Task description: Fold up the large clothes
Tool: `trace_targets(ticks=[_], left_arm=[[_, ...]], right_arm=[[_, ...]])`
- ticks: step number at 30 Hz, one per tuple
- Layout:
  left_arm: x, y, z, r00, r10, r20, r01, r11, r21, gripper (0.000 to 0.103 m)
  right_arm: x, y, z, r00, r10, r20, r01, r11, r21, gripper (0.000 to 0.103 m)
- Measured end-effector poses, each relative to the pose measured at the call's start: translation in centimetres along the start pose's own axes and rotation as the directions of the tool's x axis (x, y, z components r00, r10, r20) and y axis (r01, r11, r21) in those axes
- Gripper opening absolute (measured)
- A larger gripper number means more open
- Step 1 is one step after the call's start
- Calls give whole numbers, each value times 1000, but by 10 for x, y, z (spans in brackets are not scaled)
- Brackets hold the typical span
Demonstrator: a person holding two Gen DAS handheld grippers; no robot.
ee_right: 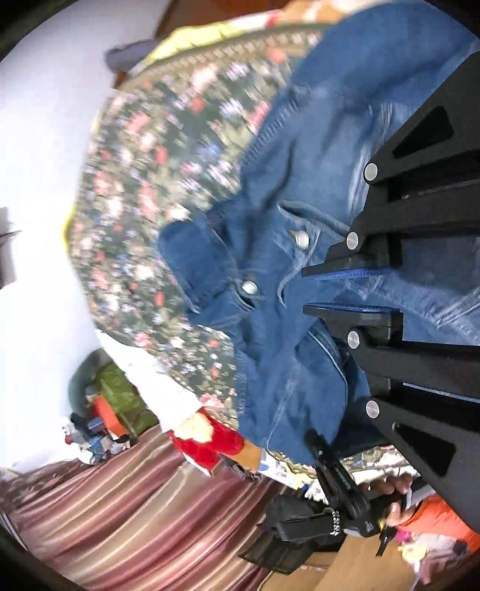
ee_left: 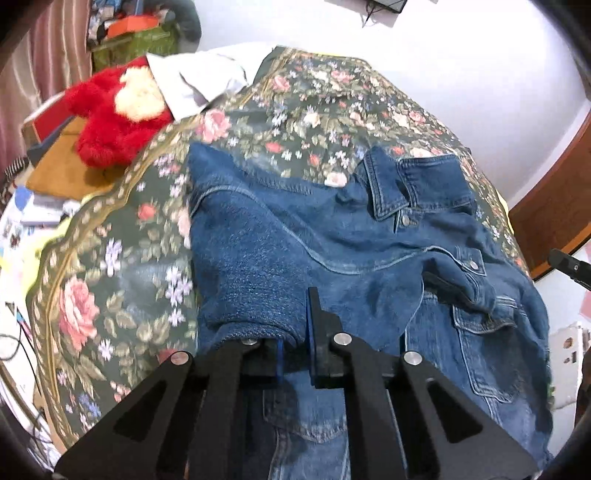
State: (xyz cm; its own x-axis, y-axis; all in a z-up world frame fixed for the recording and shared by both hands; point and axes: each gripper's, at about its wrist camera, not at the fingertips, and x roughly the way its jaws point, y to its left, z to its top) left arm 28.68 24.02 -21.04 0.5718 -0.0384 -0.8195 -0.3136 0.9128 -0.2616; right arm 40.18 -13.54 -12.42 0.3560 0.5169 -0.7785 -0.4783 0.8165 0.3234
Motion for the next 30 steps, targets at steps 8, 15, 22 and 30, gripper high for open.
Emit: trace_targets(ticks=[8,15,22,30], left_arm=[[37,36,-46,983,110,-149,-121,990,-74,33],[-1,-28,-73,969,232,-87,-203,944,260,56],[-3,-122,-52,983,176,43,-176,874,453,83],[74,-231,-32,993,117,3,-91,754,650,83]], right_arm=[[-10,-45,-33,995,-57,-78,64,994,90,10],[-25,-73,-67,989,-86,-120,103,985,136,10],[-37,-76,-92,985,-129,-119,136,990,49,10],[-45,-95,-112,991,-59,-124,75,989,129,10]])
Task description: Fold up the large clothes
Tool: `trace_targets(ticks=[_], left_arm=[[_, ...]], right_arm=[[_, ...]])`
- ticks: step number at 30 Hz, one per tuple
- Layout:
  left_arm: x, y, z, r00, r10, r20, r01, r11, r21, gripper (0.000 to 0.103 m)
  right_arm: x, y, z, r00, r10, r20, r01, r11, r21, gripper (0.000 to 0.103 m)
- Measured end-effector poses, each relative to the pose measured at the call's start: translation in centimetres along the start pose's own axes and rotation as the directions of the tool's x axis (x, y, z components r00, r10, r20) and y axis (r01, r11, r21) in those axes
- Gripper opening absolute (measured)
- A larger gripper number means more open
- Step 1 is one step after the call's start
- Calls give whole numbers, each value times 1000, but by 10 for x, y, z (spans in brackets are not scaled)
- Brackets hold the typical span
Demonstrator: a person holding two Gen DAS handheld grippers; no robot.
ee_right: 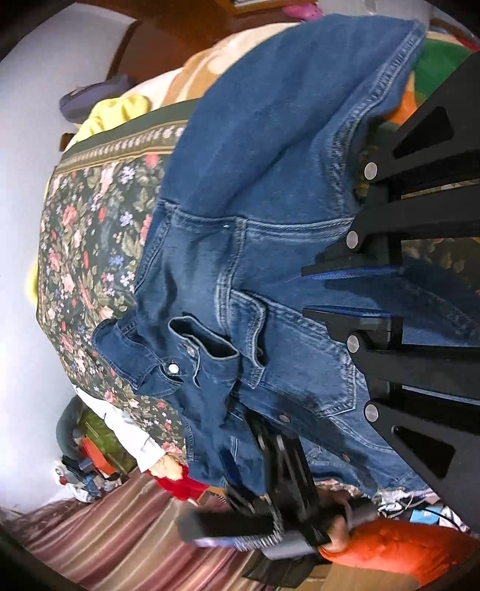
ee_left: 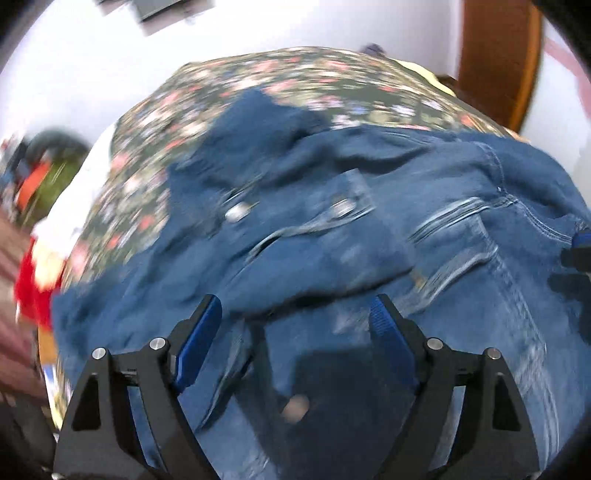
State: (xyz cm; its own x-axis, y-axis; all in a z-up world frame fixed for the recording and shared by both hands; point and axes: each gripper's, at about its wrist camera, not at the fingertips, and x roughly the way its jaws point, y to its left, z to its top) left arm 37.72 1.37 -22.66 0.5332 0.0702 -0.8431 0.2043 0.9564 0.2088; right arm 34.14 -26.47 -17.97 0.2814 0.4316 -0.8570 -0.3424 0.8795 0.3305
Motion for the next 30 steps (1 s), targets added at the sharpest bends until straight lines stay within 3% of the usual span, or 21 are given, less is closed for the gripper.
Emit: trace_targets(ticks=[3,7,8,9,10,13,15,18,21,22,23,25,27,30], left_arm=[[23,-26,17,999,44,-7,-43,994,98,83],[33,-38,25,994,97,58,-105,981,162,82],[33,-35,26,995,82,58,-90,984,155,66],[31,-31,29,999,28,45,-34,990,137,44],[30,-31,30,999,-5,34,1,993,120,33],[24,-25,39,999,13,43,-16,998,67,24],[19,-15,45,999,-39,38,39,999,-1,21],[-2,2,51,986,-151,73,159,981,-109,20],[-27,8,55,950,-284,134,303,939,-163,20],[-32,6,55,933,-333,134,352,922,-161,20],[-34,2,56,928,-352,126,368,917,-152,23],[-32,-13,54,933,-350,85,358,928,-106,31],[-24,-30,48,950,-312,28,313,948,-53,55],[-25,-34,34,960,-281,1,281,959,-38,58]], right_arm=[[0,-8,-3,1000,0,-5,0,1000,23,10],[2,-17,-5,1000,5,-12,-5,999,34,10],[3,-18,-5,1000,10,-11,-10,999,38,10],[3,-19,-4,1000,12,-13,-11,999,40,10],[4,-19,-4,1000,14,-13,-13,999,41,10],[4,-18,-3,1000,16,-7,-16,999,44,10],[3,-17,-3,1000,22,-5,-21,998,53,10],[-2,-15,-3,999,34,6,-34,998,56,10],[-11,-14,-4,999,34,25,-35,998,50,10],[-14,-14,-3,999,30,30,-31,998,50,10],[-16,-15,-3,999,26,35,-28,998,53,10],[-19,-18,-2,999,21,41,-24,997,68,10],[-21,-19,0,999,22,42,-25,995,91,10],[-21,-16,1,999,15,38,-19,996,90,10]])
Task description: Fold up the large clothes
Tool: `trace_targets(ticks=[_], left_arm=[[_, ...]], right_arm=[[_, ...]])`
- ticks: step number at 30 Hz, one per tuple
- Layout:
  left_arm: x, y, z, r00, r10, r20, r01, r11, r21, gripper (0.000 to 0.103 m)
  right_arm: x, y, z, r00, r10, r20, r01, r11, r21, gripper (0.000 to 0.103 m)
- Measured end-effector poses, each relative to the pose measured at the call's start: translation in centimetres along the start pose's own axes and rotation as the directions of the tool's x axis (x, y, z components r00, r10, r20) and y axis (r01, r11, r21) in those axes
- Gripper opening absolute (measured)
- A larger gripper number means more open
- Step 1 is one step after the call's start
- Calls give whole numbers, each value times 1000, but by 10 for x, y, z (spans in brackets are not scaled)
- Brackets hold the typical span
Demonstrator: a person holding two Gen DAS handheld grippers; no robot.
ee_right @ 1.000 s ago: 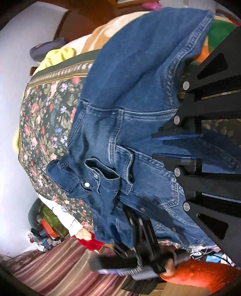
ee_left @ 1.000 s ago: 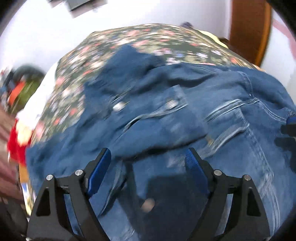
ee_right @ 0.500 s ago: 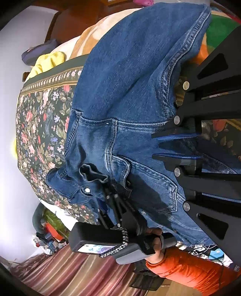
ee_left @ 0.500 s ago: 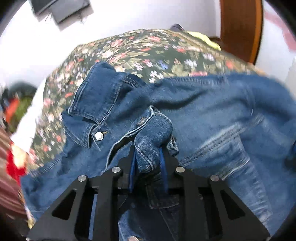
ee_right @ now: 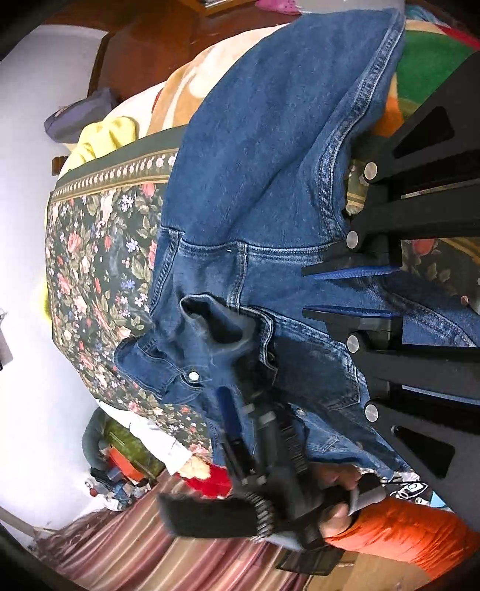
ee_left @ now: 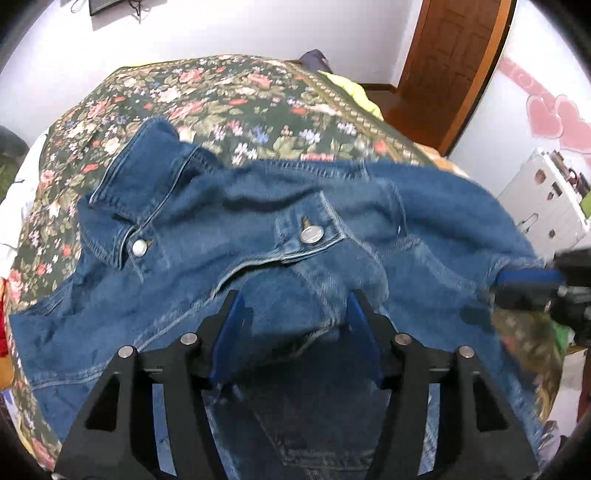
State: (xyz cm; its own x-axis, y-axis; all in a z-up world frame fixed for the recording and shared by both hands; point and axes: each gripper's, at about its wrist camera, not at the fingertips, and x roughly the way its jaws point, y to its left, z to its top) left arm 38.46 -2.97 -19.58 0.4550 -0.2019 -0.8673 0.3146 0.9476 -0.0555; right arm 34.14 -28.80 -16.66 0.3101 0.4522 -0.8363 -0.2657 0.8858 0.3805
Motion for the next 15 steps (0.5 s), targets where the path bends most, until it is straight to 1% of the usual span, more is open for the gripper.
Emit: trace_targets(ticks=[2,5,6,8,9,10,11,12,14,15], left_arm=[[-11,12,-9,1000,-1,12,1,1000,-30,60],[-35,53,-21,998,27,55,-20,992,-128,73],[-46,72,-26,995,65,70,-53,984,-170,74],[-61,106,-36,985,155,75,-136,967,-216,75],[-68,128,-43,977,204,70,-182,953,-241,75],[-73,150,-50,964,263,49,-240,932,-273,75],[-76,164,-55,953,302,30,-281,915,-290,75],[-78,185,-63,933,359,2,-341,889,-306,75],[-74,220,-78,902,430,-41,-420,853,-310,75],[-71,232,-84,893,445,-59,-440,841,-314,75]], right_arm=[[1,4,1,1000,-1,-2,1,1000,-11,10],[7,15,8,1000,14,-17,-15,999,-32,10],[10,21,13,1000,19,-21,-19,999,-42,10],[16,33,23,1000,22,-20,-23,998,-61,10],[20,43,31,999,29,-16,-31,997,-75,10],[23,50,37,999,37,-15,-38,996,-84,10],[28,62,46,998,54,-13,-55,993,-101,10],[32,71,51,998,65,-14,-66,991,-113,10],[48,93,67,996,85,-30,-88,986,-145,10],[55,101,72,995,89,-42,-95,983,-160,10]])
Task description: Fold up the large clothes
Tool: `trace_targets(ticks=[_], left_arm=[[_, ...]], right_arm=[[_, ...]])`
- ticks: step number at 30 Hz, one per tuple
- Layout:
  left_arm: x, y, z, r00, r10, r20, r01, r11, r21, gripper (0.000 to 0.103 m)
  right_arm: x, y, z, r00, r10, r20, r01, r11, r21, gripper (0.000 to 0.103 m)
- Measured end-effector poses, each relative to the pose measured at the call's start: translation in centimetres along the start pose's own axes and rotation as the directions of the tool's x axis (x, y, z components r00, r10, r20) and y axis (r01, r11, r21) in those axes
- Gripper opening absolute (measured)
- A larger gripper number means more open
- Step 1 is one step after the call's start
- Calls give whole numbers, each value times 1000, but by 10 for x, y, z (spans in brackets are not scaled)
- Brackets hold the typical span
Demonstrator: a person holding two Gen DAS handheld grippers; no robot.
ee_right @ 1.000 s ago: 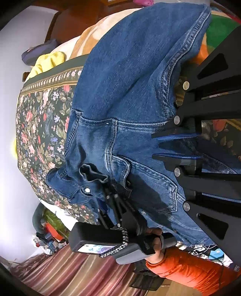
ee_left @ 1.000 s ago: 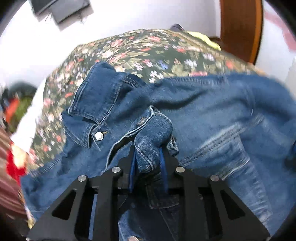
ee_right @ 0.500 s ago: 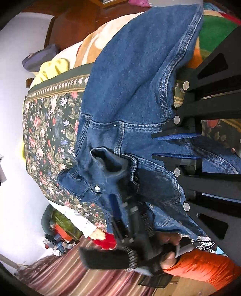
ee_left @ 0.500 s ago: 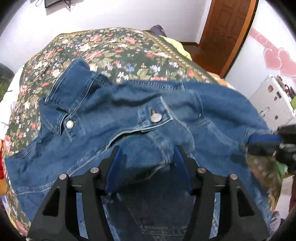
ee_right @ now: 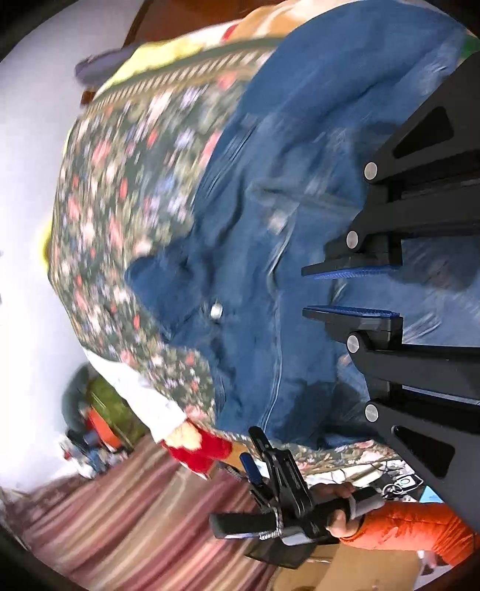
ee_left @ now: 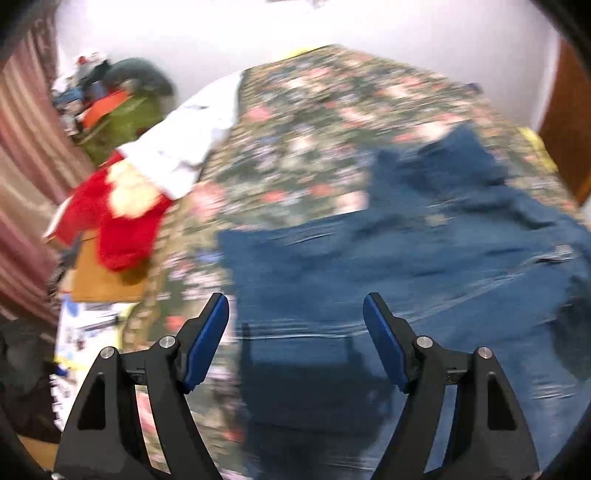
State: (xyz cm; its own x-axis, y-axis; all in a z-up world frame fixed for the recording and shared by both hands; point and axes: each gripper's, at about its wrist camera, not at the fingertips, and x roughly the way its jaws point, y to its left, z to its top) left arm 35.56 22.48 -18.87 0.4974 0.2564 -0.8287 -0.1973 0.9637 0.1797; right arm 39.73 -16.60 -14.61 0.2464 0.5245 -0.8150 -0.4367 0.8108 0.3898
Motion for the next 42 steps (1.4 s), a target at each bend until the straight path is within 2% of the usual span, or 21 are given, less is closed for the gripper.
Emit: trace_targets(ticks=[4,6,7,9,11,13,19,22,24,25,26,28,30,34,35,37,38,41,42], left_arm=[[46,36,-8,995,71,-71,-73,997,-31,75],[66,54,-10,992,86,-96,-94,992,-80,75],[72,61,-12,991,82,-105,-93,990,-102,78],[85,81,-19,994,37,-107,-58,978,-201,94],[90,92,-23,996,3,-94,-28,965,-263,100],[92,97,-29,997,-12,-77,-11,957,-289,102],[81,82,-26,994,53,-97,-75,968,-239,100],[62,73,-26,993,76,-89,-91,978,-187,97],[43,64,-28,993,92,-71,-101,986,-135,97],[31,58,-29,993,102,-55,-107,989,-105,97],[24,55,-29,993,106,-43,-109,990,-89,97],[0,40,-28,995,100,-5,-100,994,-39,97],[-22,27,-27,996,81,33,-80,997,-8,97],[-64,-10,-31,993,6,116,-10,999,38,97],[-69,-17,-33,992,-10,123,4,999,49,97],[-80,-40,-38,990,-41,134,30,996,89,97],[-84,-51,-42,989,-54,138,40,994,104,97],[-90,-85,-52,985,-110,134,88,983,159,97],[-91,-98,-56,984,-122,129,98,979,180,97]], right_arm=[[55,18,20,995,3,-99,-7,999,-38,10],[88,16,17,983,-35,-178,29,999,-33,10],[103,14,12,974,-61,-218,54,998,-40,10],[118,9,1,962,-102,-252,86,994,-72,10],[112,5,-6,973,-84,-213,63,992,-106,10],[102,0,-11,977,-80,-200,58,992,-113,10],[72,-28,-25,981,-5,-193,-1,1000,-29,10],[60,-38,-36,976,70,-206,-59,996,60,10],[52,-41,-45,973,89,-211,-71,993,95,10],[46,-41,-51,974,32,-223,-12,996,89,10],[40,-42,-57,972,-62,-228,78,995,62,10],[24,-41,-67,964,-182,-194,185,983,-2,10],[5,-43,-76,963,-217,-159,216,976,-20,10],[-36,-61,-91,966,-247,-79,250,968,29,10],[-43,-68,-96,958,-279,-61,281,959,36,10],[-44,-82,-99,931,-358,-64,361,932,33,10],[-42,-95,-102,909,-409,-83,413,910,37,10],[-25,-132,-116,900,-398,-179,418,903,94,10],[-23,-144,-122,898,-405,-174,428,895,124,10]])
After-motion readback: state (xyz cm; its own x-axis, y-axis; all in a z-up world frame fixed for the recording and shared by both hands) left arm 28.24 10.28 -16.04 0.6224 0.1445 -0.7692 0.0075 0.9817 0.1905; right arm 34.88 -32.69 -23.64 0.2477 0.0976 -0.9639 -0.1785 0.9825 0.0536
